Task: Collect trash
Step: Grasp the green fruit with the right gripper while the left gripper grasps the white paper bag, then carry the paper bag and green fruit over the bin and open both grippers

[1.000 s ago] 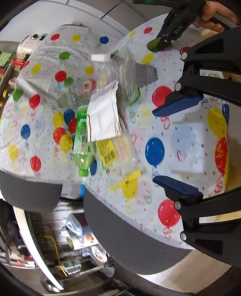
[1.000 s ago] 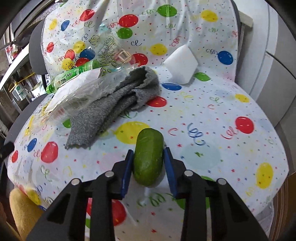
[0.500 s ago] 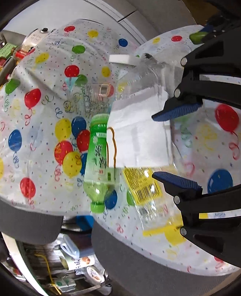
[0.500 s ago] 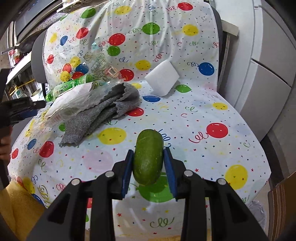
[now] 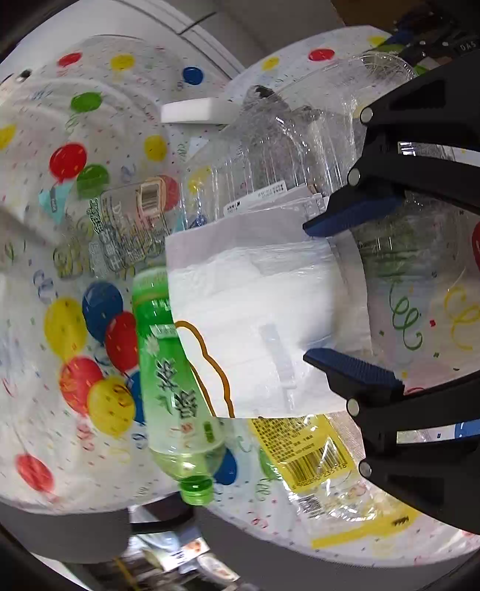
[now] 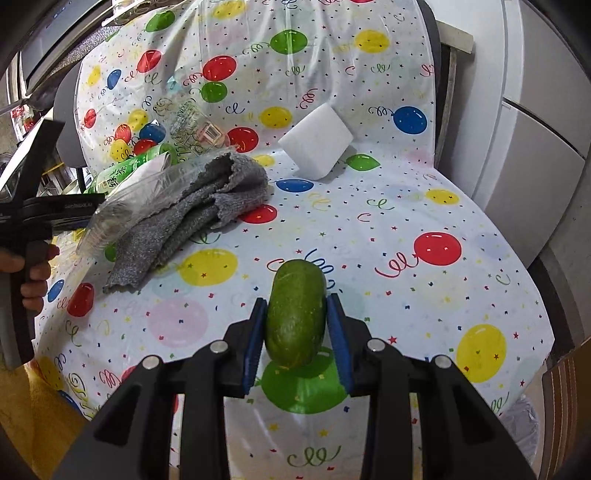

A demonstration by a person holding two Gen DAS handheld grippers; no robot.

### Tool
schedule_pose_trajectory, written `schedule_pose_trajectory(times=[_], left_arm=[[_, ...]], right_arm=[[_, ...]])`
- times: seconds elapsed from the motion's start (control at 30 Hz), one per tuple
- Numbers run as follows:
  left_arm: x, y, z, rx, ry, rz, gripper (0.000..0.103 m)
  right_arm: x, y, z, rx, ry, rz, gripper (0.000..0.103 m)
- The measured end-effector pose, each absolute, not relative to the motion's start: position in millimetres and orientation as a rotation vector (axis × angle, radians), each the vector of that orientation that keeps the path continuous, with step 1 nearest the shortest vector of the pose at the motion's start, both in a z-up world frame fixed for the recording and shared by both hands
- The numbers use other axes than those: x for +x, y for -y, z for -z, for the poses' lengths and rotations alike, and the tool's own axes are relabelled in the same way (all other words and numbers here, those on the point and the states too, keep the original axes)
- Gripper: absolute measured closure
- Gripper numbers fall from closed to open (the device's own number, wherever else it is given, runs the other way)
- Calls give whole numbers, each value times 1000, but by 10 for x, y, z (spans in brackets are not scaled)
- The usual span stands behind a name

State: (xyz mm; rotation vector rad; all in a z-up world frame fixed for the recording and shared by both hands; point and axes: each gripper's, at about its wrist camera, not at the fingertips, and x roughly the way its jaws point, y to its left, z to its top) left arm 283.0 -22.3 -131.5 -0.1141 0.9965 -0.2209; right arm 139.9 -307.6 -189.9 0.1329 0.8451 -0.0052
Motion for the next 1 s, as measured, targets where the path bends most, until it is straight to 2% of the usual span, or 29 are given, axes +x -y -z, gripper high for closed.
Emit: schedule_pose_trajectory(times=[0.1, 0.17, 0.2, 0.23, 0.5, 0.67, 0.8, 1.0], left_arm=[[2819, 73, 1327, -176, -991, 233, 61], [2802, -8, 1308, -205, -978, 249, 83], [2791, -29, 1297, -204, -971, 244, 97], [2764, -63, 1267, -199, -957, 234, 100], [2339, -307, 630, -199, -738, 242, 102], [1918, -271, 220, -167, -660, 262, 102], [1551, -3, 130, -128, -641, 288, 102], [1034, 537, 285, -91, -678, 399, 101]], right_arm=[[1400, 3098, 1903, 135, -844, 9, 70], [1395, 3101, 1899, 136, -843, 13, 70], [1389, 3102, 1892, 136, -840, 14, 70], [1374, 3100, 1875, 134, -836, 16, 70], [1187, 3099, 1629, 130, -767, 31, 71], [1003, 3161, 1427, 159, -709, 28, 72], [805, 3257, 1293, 188, -662, 31, 72], [475, 3460, 1170, 224, -627, 64, 72]])
